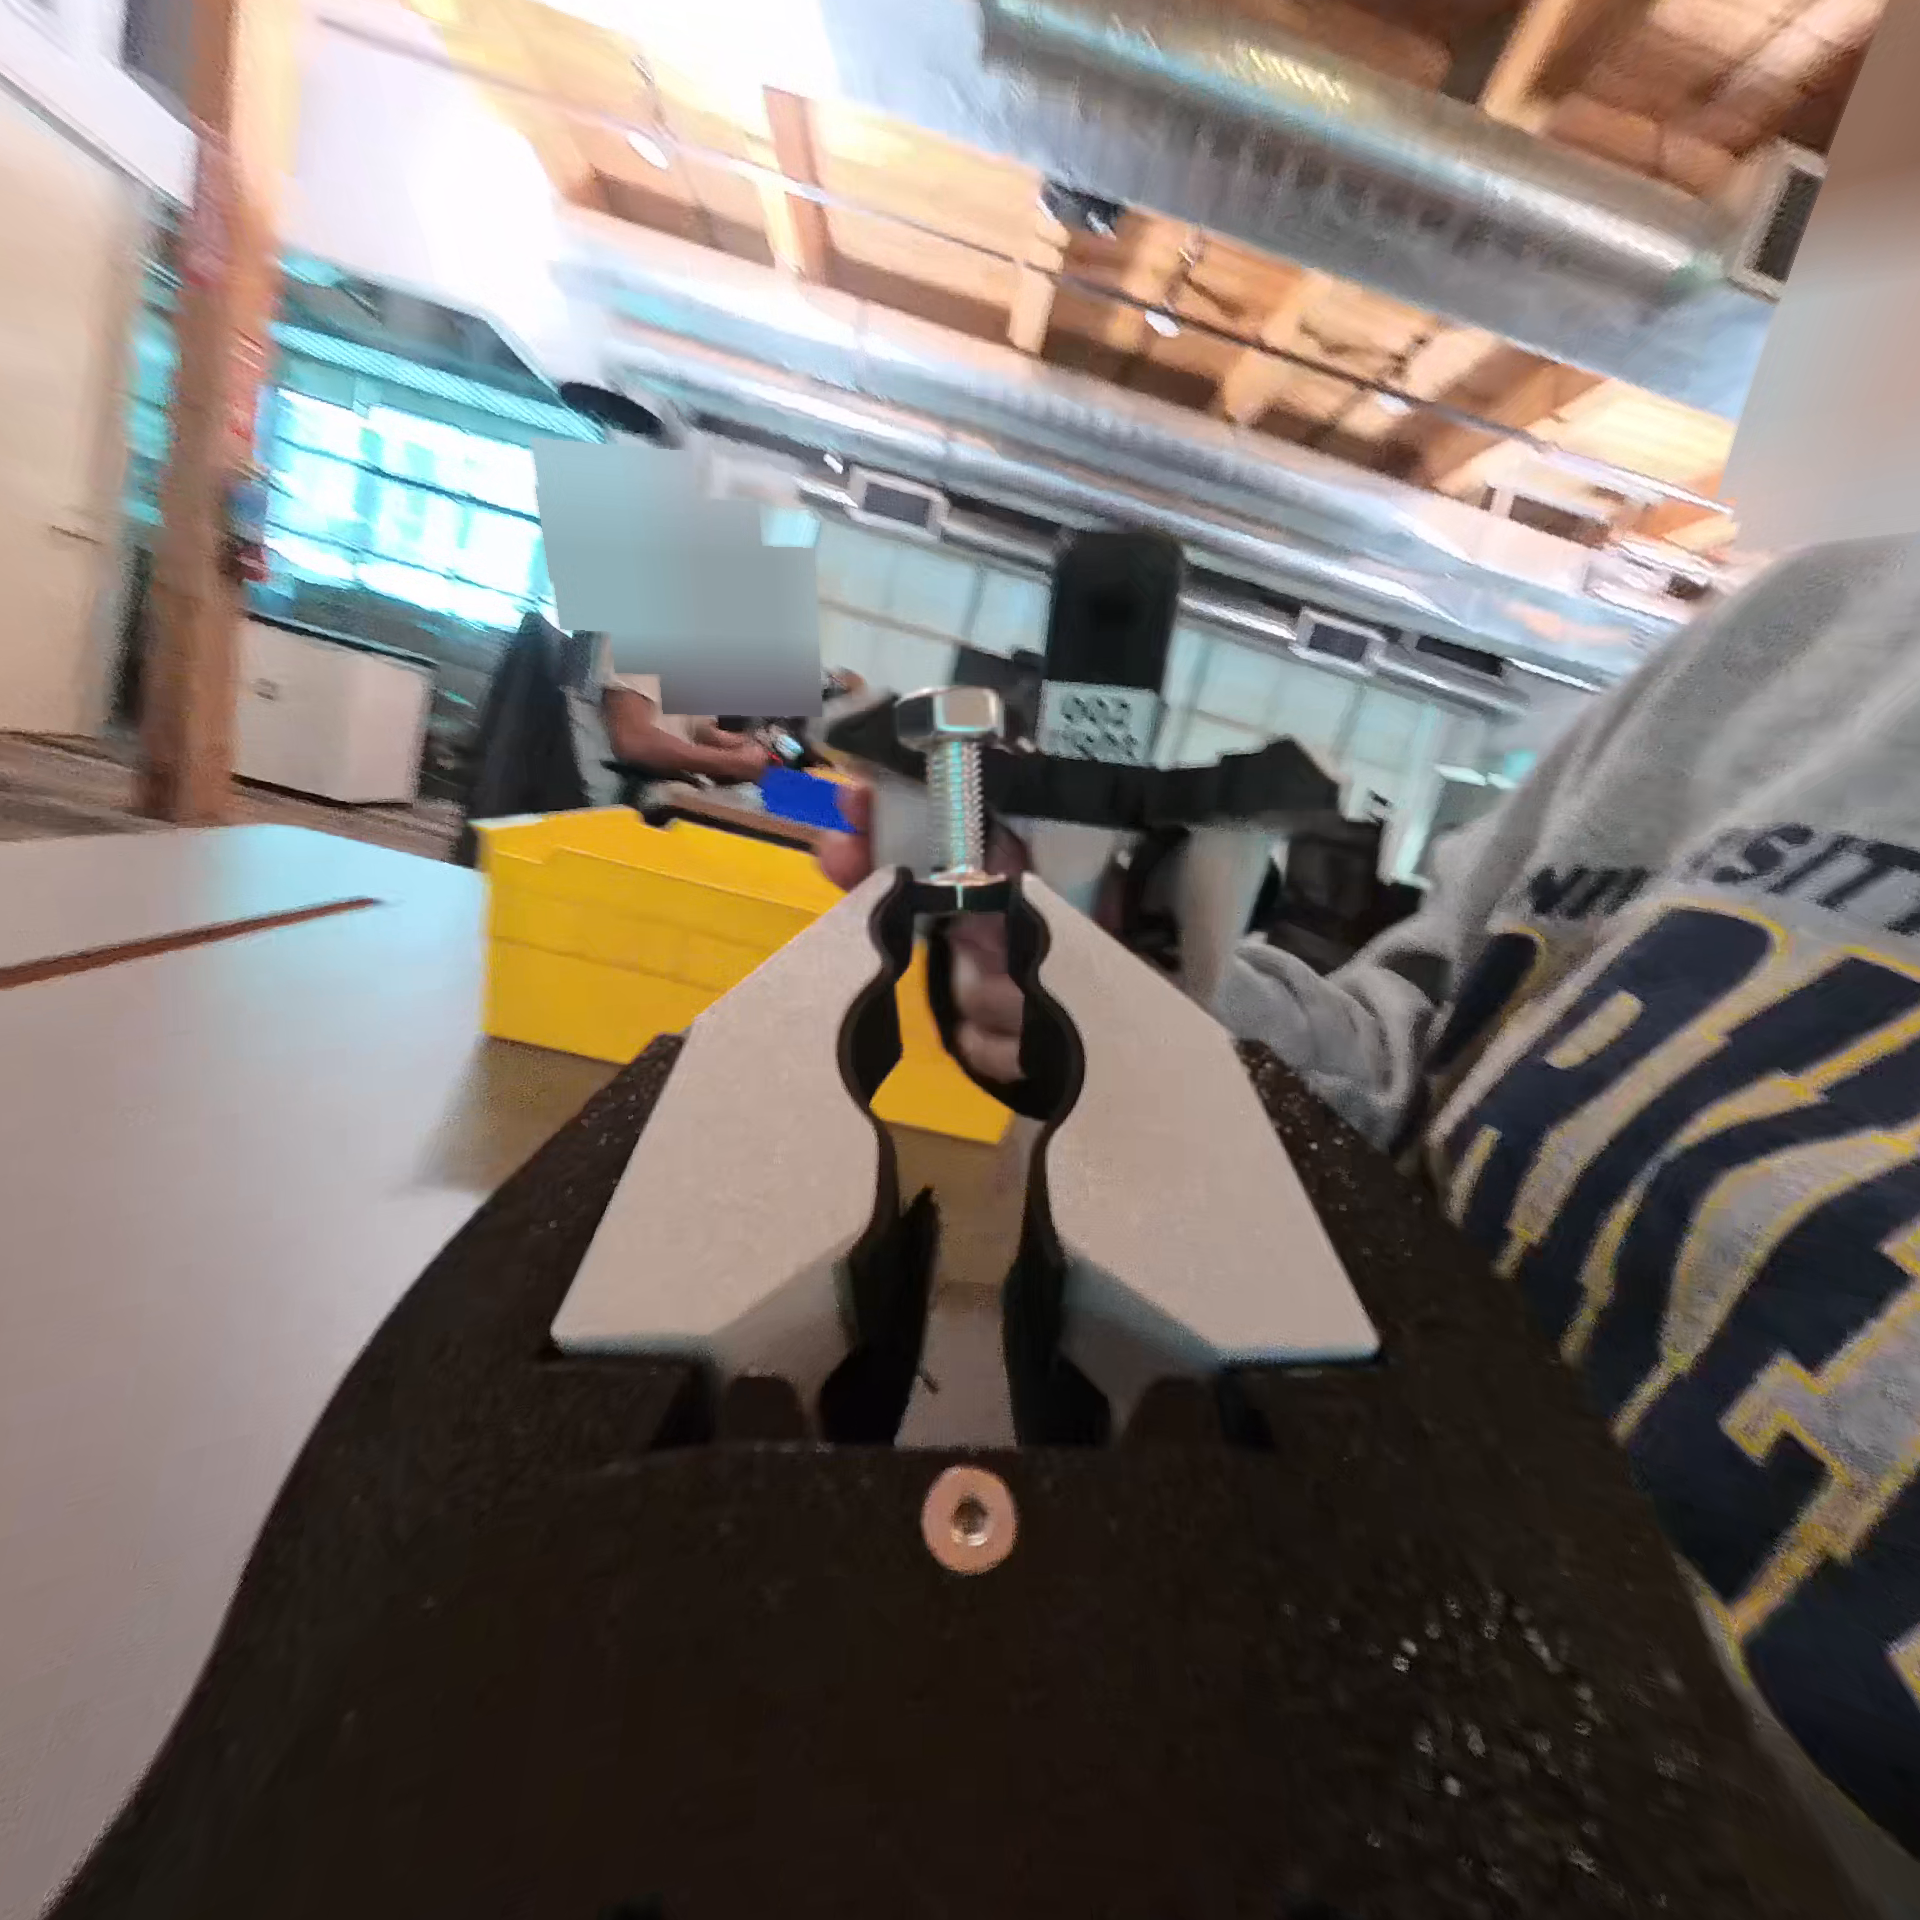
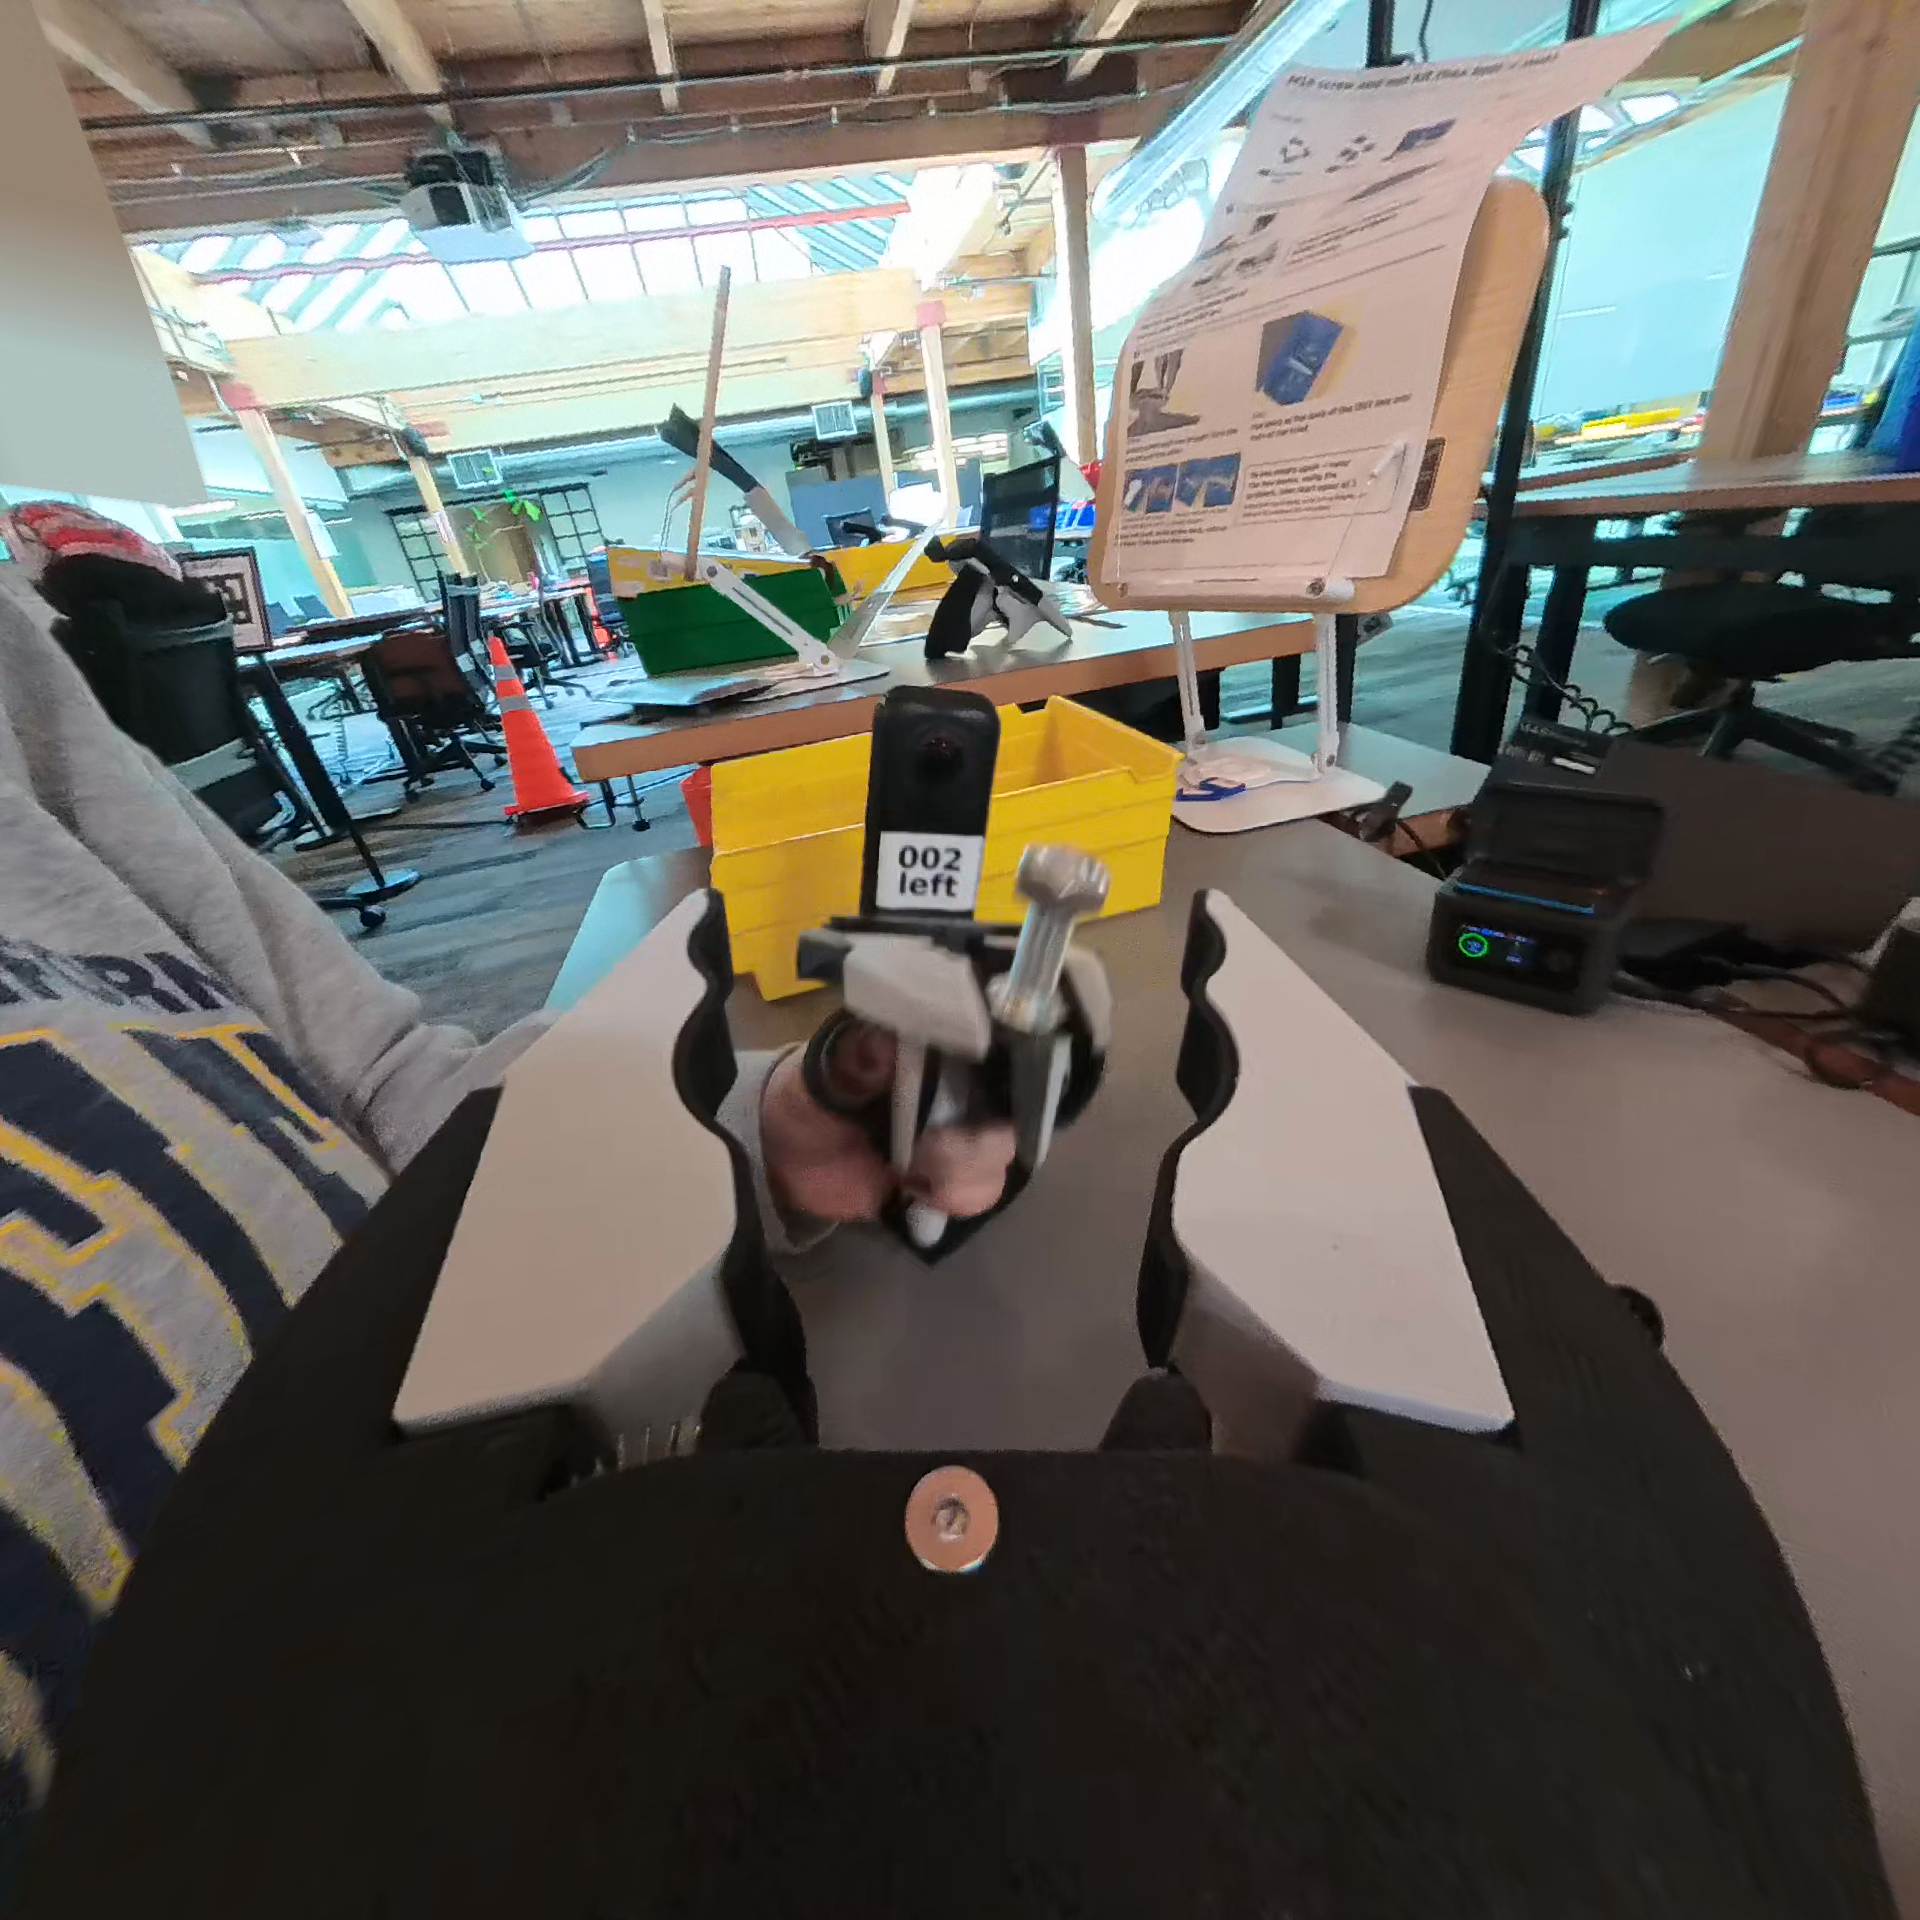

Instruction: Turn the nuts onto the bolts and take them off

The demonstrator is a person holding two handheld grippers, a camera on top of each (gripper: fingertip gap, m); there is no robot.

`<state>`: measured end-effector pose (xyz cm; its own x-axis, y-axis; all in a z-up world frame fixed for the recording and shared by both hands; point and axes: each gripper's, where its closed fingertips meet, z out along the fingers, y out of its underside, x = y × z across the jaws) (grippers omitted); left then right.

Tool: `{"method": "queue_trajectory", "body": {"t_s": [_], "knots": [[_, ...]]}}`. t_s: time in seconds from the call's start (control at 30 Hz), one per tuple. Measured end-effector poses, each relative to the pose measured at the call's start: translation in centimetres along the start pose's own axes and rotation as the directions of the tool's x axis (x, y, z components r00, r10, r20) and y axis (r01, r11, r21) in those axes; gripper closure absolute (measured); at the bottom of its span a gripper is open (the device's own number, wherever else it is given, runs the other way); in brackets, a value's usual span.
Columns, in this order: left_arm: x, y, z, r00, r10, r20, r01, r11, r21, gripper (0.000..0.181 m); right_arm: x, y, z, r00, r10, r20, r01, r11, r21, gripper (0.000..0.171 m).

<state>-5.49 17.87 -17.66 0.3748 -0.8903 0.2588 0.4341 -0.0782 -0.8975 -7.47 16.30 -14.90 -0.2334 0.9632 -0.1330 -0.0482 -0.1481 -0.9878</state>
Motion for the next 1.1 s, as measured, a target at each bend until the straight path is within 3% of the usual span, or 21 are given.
{"method": "queue_trajectory", "body": {"t_s": [0.13, 0.23, 0.27, 0.3, 0.4, 0.6, 0.77, 0.87, 0.97, 1.1], "knots": [[2.2, 2.2, 2.1, 0.992, -0.045, -0.118, 0.034, 0.995, -0.093, 0.166, -1.4, 0.5, 1.6, 0.997, 0.017, 0.081, -0.016, 1.0, -0.019, 0.085], [0.6, 0.8, 0.6, 0.999, -0.026, -0.04, 0.025, 0.999, -0.029, 0.166, -1.7, 0.7, 0.6, 0.995, 0.03, 0.096, -0.029, 1.0, -0.012, 0.081], [-0.3, -0.2, -0.4, 1.0, -0.024, 0.005, 0.024, 1.0, 0.019, 0.166, -1.9, 0.7, -0.3, 0.993, 0.02, 0.118, -0.019, 1.0, -0.011, 0.085], [-1.2, -1.1, -1.4, 0.998, -0.032, 0.058, 0.028, 0.997, 0.069, 0.166, -2.3, 0.8, -1.2, 0.987, 0.025, 0.156, -0.023, 1.0, -0.015, 0.106], [-1.2, -1.7, -1.9, 0.997, -0.064, 0.03, 0.061, 0.993, 0.106, 0.166, -0.2, 0.3, -1.6, 0.997, 0.06, 0.05, -0.061, 0.998, 0.021, 0.088], [2.2, 2.2, 2.0, 0.98, -0.139, -0.144, 0.128, 0.989, -0.078, 0.166, -1.0, 0.5, 1.1, 0.996, 0.046, 0.082, -0.048, 0.999, 0.022, 0.082], [0.3, 0.2, 0.2, 0.993, -0.11, -0.05, 0.11, 0.994, 0.001, 0.166, -2.0, 0.6, 0.2, 0.993, 0.024, 0.114, -0.027, 0.999, 0.021, 0.071], [-0.7, -1.6, -1.3, 0.995, -0.099, -0.004, 0.099, 0.992, 0.073, 0.166, -1.6, 0.6, -0.7, 0.996, -0.001, 0.084, 0.001, 1.0, -0.002, 0.074], [0.3, -0.6, -0.1, 0.99, -0.124, -0.067, 0.126, 0.992, 0.027, 0.167, -0.9, -0.1, -0.1, 0.999, 0.011, 0.051, -0.013, 0.999, 0.034, 0.062], [1.9, 1.4, 1.7, 0.982, -0.135, -0.133, 0.127, 0.99, -0.065, 0.166, -2.3, 0.3, 1.5, 0.993, 0.026, 0.119, -0.028, 0.999, 0.022, 0.052]]}}
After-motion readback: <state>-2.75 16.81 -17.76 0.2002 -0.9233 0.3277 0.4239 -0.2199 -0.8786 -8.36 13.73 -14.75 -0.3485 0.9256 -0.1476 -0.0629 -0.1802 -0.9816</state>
